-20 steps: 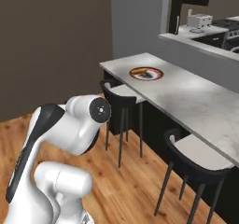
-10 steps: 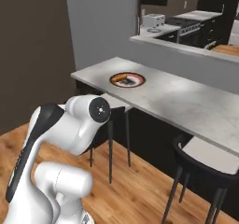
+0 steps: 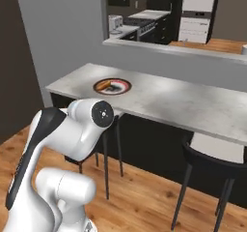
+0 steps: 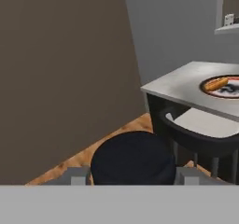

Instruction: Move the hot dog bun to the plate on the dining table and place the condiment next to that plate. Then navigate to the fridge and take the sausage and place it on the plate as well.

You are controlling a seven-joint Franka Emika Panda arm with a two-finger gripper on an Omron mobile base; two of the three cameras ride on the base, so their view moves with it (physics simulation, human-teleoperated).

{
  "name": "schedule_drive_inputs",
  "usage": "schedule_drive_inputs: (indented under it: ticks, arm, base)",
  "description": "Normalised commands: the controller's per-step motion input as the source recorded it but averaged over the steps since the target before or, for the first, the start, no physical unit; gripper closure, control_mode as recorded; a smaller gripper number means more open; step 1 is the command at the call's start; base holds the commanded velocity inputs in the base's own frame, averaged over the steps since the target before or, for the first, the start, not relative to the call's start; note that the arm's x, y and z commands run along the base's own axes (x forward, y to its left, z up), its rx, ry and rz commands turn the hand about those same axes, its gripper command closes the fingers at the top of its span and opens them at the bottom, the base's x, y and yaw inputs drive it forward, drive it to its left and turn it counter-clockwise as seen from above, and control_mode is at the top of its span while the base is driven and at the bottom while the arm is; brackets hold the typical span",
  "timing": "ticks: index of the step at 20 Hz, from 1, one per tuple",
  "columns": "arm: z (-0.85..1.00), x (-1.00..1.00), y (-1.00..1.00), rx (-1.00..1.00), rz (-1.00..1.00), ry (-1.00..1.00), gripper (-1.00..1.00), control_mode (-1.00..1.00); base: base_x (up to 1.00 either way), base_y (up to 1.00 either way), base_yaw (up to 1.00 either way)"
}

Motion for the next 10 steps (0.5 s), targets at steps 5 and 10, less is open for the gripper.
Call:
schedule_drive_inputs:
  ticks: [5, 10]
  arm:
    - [0.00, 0.00, 0.00, 0.00, 0.00, 0.00, 1.00, 1.00]
    - [0.00, 0.00, 0.00, 0.00, 0.00, 0.00, 1.00, 1.00]
  base:
    - [0.20, 0.66, -0.47]
    - [0.48, 0.79, -0.32]
